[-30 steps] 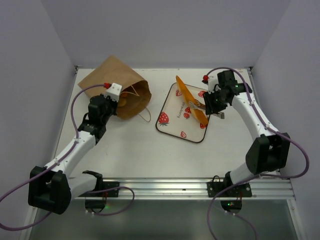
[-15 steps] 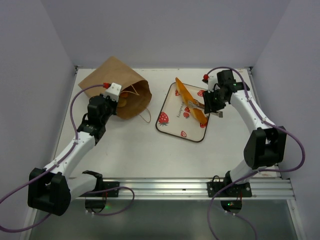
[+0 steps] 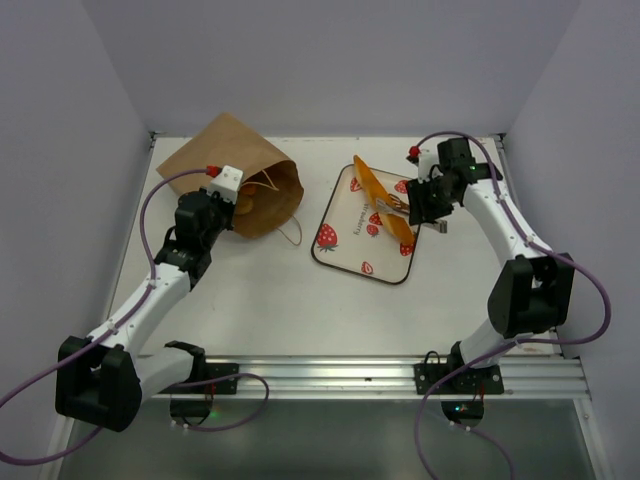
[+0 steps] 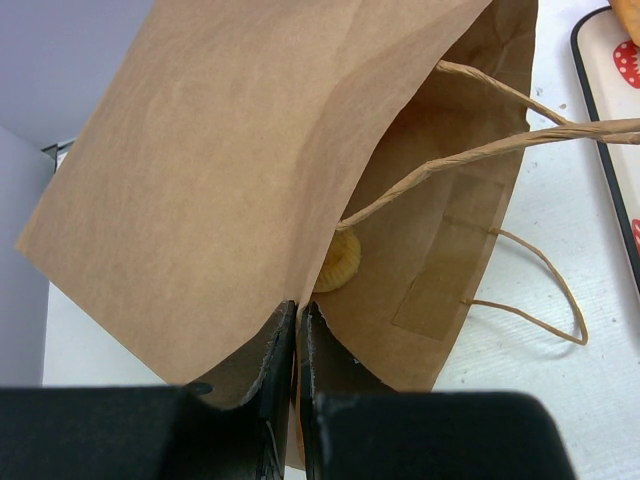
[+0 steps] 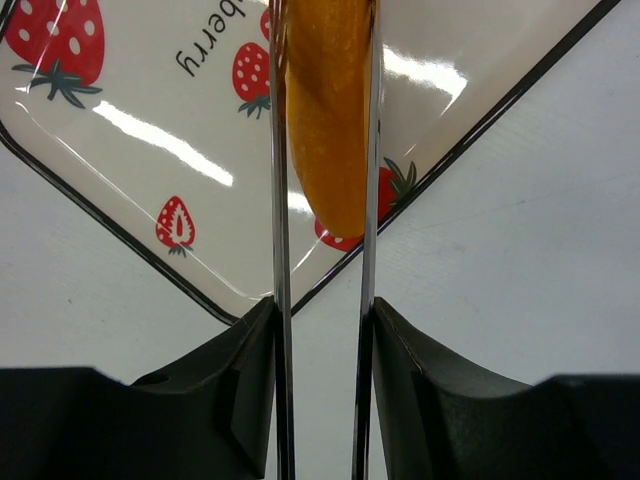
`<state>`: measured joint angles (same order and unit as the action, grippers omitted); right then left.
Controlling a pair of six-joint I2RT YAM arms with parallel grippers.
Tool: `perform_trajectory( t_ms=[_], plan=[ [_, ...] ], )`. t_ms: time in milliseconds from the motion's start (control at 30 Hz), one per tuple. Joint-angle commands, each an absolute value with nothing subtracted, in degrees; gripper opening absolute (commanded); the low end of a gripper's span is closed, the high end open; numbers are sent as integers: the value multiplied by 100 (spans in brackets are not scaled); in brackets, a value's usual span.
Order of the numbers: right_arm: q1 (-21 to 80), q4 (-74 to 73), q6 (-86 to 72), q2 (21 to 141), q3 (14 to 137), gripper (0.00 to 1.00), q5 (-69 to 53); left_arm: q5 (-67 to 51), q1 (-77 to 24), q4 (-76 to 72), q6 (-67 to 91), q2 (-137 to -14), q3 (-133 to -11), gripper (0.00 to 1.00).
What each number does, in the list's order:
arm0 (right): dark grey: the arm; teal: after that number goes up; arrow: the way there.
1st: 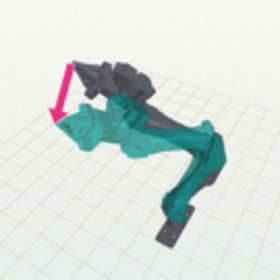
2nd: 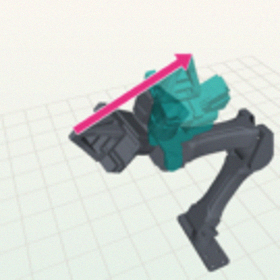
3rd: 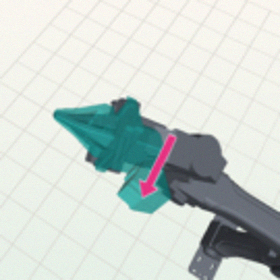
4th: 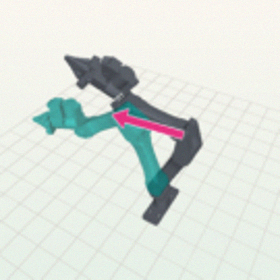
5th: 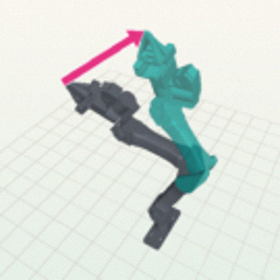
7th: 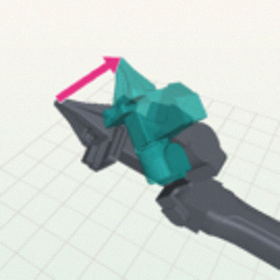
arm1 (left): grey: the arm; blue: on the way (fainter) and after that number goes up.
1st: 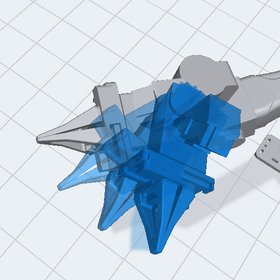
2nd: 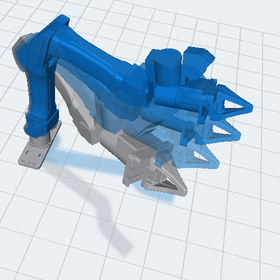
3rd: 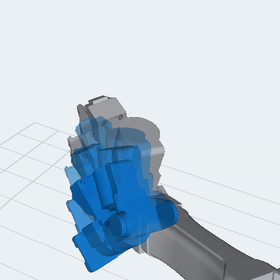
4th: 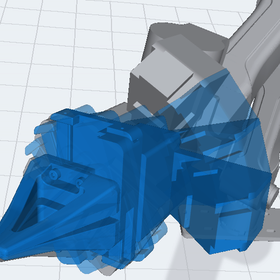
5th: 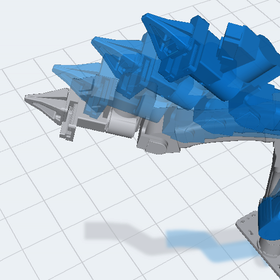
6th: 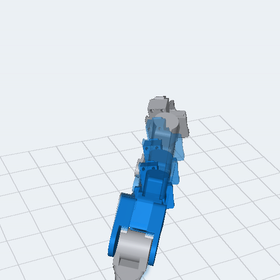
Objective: Take the fake bread out of the paper bag
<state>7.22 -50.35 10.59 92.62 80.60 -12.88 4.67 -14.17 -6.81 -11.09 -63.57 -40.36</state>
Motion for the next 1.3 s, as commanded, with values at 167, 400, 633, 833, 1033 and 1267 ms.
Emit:
perform_trajectory(
  t_ms=[167, 400, 633, 833, 1033, 1267],
  plan=[
    [686, -4781, 1107, 8886, 8596, 46, -1555, 387, -1433, -1046, -1011, -6205, -3981, 9],
    [686, -4781, 1178, 8833, 8640, 48, -1608, 378, -1433, -1046, -1011, -6188, -3973, 9],
    [685, -4790, 1371, 8692, 8710, 47, -1845, 369, -1433, -1046, -1002, -6179, -3973, 9],
    [686, -4773, 1477, 8648, 8692, 47, -2056, 369, -1433, -1046, -1002, -6170, -3973, 9],
    [694, -4825, 1564, 8701, 8675, 46, -2214, 360, -1433, -1046, -1002, -6152, -3973, 9],
    [1317, -4975, 2012, 8675, 8596, 44, -2944, 343, -1433, -1046, -967, -6144, -3981, 9]
  ],
)
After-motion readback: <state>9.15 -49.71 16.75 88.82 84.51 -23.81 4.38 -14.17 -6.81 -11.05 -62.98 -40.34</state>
